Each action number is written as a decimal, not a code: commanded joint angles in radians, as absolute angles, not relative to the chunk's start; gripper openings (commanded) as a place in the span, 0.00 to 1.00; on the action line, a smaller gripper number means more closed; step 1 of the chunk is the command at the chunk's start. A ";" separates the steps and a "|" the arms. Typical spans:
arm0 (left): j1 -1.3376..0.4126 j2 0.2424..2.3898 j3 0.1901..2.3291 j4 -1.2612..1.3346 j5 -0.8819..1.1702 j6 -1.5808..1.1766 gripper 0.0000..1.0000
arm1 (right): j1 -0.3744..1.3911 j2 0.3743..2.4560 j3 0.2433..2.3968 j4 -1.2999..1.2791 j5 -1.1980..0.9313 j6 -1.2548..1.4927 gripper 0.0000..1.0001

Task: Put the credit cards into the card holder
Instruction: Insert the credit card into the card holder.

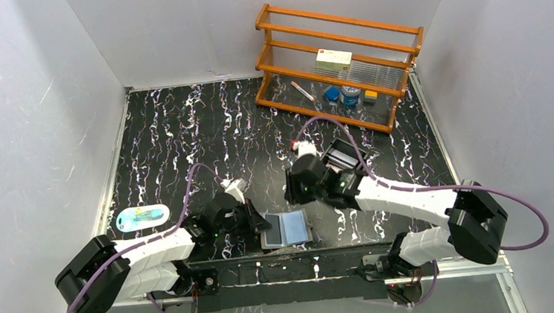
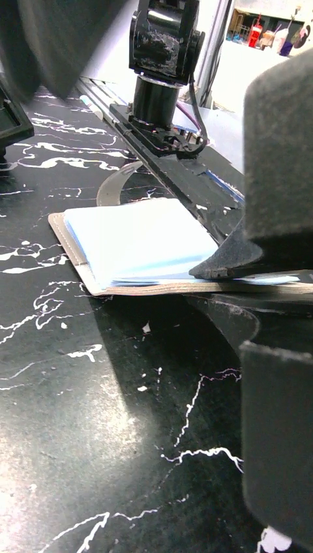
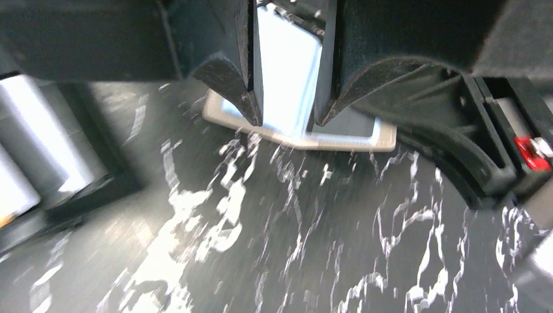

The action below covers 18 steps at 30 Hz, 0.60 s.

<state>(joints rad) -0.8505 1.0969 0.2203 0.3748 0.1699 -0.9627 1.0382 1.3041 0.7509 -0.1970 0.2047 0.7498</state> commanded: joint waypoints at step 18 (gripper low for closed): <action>-0.828 1.037 0.261 0.310 0.233 -0.934 0.00 | 0.558 1.335 0.932 -0.353 0.264 -0.269 0.43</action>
